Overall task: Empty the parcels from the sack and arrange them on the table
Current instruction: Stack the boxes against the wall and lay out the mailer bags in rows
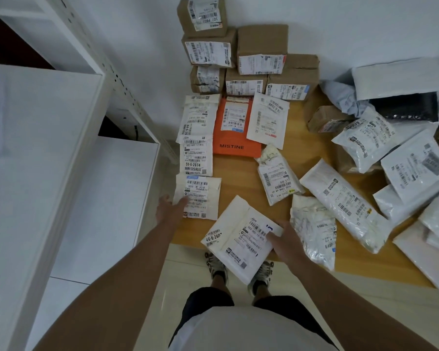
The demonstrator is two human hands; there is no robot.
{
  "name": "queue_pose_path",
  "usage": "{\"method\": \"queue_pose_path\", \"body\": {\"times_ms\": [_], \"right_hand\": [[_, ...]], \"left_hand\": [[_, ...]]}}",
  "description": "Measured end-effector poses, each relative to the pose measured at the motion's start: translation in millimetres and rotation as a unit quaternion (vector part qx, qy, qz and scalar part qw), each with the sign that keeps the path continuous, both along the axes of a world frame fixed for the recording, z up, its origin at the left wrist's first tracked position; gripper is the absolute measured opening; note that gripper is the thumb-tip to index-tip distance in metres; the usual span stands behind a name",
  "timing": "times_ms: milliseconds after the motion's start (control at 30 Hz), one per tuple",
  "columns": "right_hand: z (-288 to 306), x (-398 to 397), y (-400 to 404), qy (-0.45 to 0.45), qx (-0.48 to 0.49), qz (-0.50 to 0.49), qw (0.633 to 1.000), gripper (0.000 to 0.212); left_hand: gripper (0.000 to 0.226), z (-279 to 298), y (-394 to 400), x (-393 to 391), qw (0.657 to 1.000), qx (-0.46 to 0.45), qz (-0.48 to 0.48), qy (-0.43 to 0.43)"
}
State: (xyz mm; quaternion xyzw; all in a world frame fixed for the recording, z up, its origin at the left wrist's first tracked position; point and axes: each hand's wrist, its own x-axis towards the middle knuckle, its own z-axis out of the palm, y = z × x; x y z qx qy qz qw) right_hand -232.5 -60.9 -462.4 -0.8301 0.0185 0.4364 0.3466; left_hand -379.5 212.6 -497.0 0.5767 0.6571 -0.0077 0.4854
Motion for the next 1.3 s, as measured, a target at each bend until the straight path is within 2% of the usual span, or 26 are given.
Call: {"method": "queue_pose_path", "body": {"times_ms": [133,300,367,433,667,733,1033,1300], "right_hand": [[-1.9,-2.2,1.5,-0.013,-0.048,0.001,0.999,0.020],[1.3,-4.6,1.9,-0.022,-0.067,0.034,0.997,0.015],[1.1,-6.9,2.3,0.004,-0.057,0.043,0.997,0.008],[1.3,-11.6,5.9,0.045,-0.049,0.049,0.997,0.016],[1.1,-34.6,28.8,0.203,-0.023,-0.031,0.978,0.013],[-1.1,-42.5,35.8,0.226,-0.034,-0.018,0.973,0.017],[-8.3,-71.2,57.9,0.238,-0.079,0.118,0.961,0.029],[-19.1,-83.8,66.5,0.246,-0.080,0.097,0.961,0.031]], "left_hand": [[0.063,-0.3,3.4,3.7,1.000,0.010,-0.021,-0.011],[0.056,1.6,3.7,6.9,0.999,0.010,-0.027,-0.029],[0.054,0.2,4.0,5.9,0.999,0.006,-0.029,-0.030],[0.050,1.5,4.6,6.0,0.999,0.004,-0.029,-0.031],[0.040,5.5,7.5,5.8,0.998,-0.027,-0.026,-0.044],[0.035,6.1,7.5,4.6,0.998,-0.038,-0.023,-0.052],[0.033,11.6,7.2,0.6,0.998,-0.028,-0.036,-0.052],[0.019,18.8,5.8,-1.3,0.996,-0.023,-0.071,-0.051]]}}
